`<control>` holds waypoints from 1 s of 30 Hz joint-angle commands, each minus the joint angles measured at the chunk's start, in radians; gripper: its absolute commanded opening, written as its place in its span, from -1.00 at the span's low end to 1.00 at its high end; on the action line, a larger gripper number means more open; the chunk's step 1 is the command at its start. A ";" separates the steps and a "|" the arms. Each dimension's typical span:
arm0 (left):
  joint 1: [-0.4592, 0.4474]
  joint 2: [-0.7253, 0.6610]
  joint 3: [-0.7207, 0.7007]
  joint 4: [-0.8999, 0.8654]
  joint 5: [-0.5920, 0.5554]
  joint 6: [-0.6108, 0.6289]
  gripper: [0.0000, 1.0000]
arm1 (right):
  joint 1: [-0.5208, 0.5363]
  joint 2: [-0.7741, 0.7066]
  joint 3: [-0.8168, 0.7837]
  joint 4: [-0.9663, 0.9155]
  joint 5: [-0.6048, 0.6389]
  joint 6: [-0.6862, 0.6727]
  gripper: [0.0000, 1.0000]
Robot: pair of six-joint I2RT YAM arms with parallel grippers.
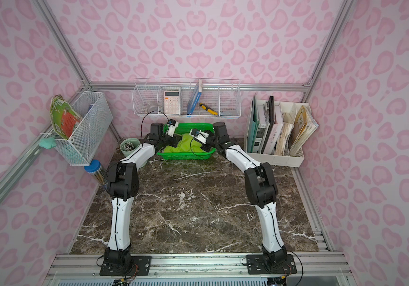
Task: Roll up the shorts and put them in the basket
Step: Place the shorts in the bin.
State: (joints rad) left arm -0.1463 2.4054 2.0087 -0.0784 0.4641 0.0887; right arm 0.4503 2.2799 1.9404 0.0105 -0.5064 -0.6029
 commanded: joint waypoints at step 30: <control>0.008 -0.026 0.004 -0.466 -0.171 -0.100 -1.00 | -0.030 0.325 0.492 -0.496 0.066 0.250 -1.00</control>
State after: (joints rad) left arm -0.1493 2.3772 2.0216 -0.2539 0.3893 0.0128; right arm 0.4282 2.6244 2.4409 -0.4030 -0.4423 -0.3725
